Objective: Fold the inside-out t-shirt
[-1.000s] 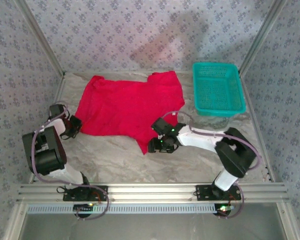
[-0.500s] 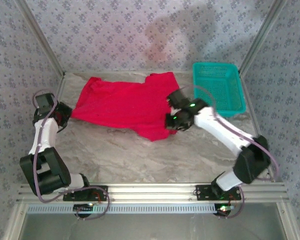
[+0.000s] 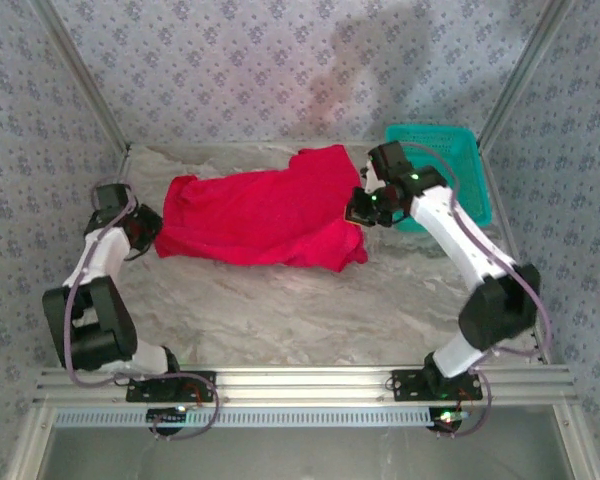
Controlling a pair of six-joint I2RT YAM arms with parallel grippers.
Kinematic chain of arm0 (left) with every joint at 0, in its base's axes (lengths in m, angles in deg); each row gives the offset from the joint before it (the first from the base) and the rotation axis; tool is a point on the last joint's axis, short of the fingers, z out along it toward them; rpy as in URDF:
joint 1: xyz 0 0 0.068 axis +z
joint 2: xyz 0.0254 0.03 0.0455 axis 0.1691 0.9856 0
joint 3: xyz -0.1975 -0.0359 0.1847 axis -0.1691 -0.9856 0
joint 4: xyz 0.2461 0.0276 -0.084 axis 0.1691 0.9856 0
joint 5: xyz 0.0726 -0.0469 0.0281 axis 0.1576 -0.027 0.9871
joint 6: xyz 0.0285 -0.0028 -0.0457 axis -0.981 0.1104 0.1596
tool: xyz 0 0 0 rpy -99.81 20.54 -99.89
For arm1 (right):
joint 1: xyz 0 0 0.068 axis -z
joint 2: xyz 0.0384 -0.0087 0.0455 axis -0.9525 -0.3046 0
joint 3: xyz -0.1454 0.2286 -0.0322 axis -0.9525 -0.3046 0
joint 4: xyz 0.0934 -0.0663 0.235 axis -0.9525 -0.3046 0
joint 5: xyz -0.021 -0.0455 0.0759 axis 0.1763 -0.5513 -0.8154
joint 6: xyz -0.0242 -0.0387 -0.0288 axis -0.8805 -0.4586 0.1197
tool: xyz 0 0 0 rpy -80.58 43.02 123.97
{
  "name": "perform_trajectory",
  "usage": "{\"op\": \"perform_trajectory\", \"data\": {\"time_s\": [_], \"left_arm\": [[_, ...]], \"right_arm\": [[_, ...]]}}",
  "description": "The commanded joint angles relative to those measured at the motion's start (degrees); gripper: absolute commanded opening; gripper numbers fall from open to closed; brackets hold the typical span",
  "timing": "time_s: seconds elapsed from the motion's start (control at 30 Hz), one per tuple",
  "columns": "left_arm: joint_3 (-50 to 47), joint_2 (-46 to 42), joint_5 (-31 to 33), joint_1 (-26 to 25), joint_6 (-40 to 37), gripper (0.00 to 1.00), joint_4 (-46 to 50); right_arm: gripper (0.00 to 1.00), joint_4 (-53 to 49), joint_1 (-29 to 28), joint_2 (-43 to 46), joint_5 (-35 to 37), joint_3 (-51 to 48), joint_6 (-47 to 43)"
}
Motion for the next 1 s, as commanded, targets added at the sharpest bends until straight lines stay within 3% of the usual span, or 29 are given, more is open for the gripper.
{"op": "perform_trajectory", "data": {"time_s": [0.0,0.17,0.4,0.57,0.63,0.67,0.73,0.83,0.97], "left_arm": [[3.5,5.2,1.7,-0.1,-1.2,0.0,0.2],[6.8,7.8,2.0,0.1,-2.2,0.0,2.3],[10.6,10.1,1.4,1.3,-3.2,0.01,4.4],[17.7,15.8,-1.7,1.1,-4.1,0.13,7.5],[21.1,18.9,-2.9,0.9,-5.1,0.24,8.9],[23.4,20.6,-3.1,1.0,-5.8,0.34,10.5],[26.1,22.7,-3.2,1.4,-7.5,0.41,13.3],[25.8,21.9,-3.1,3.1,-8.1,0.44,14.9],[19.9,17.9,-5.6,5.0,-7.6,0.38,12.8]], "right_arm": [[0.0,2.3,2.2,-8.6,-4.0,5.9,-0.3],[0.0,-1.0,3.0,-17.6,-2.3,13.0,-1.8],[0.0,-0.3,6.7,-10.7,8.5,5.8,-1.5],[0.0,1.5,6.5,-12.0,7.8,6.9,-1.7],[0.0,1.7,6.1,-13.6,8.1,8.3,-1.7],[0.0,1.7,6.0,-14.5,8.0,9.2,-1.5],[0.0,1.5,5.9,-16.1,7.8,10.9,-1.3],[0.0,0.6,5.8,-17.5,8.2,13.0,-1.4],[0.0,0.5,5.9,-18.0,8.0,14.2,-1.4]]}}
